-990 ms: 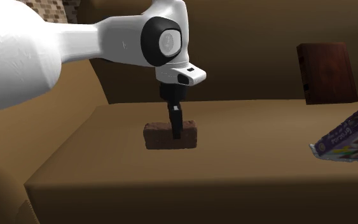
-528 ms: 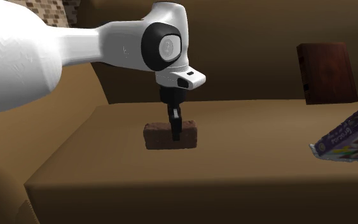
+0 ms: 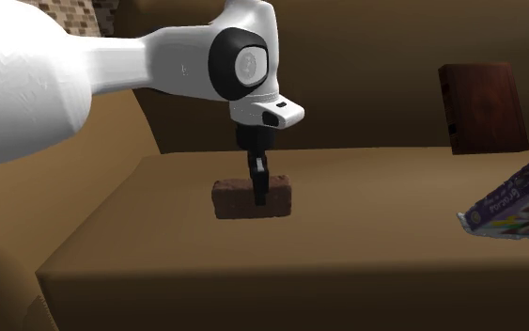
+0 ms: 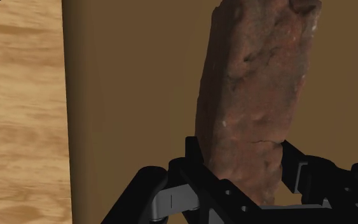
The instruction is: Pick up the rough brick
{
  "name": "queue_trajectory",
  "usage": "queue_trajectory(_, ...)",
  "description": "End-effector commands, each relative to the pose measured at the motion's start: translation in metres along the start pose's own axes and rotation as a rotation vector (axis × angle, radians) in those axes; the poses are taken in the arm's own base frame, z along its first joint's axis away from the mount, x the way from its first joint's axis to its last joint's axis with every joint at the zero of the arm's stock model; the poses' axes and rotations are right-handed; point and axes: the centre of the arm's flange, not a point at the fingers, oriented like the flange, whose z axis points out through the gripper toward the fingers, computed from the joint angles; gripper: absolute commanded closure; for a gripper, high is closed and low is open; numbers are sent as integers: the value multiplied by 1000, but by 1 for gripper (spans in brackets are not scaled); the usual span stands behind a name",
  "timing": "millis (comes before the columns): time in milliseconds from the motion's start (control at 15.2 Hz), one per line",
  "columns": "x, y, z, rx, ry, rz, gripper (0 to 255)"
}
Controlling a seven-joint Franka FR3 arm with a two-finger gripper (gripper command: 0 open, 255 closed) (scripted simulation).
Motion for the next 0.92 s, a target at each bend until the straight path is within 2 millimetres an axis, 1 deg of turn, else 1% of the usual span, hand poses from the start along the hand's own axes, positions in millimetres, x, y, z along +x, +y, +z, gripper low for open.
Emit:
queue_trajectory(0,0,0,-10,0,0,0,255)
queue_trajectory(792,2,0,-73,0,0,0,255)
queue_trajectory(858,2,0,-74,0,0,0,255)
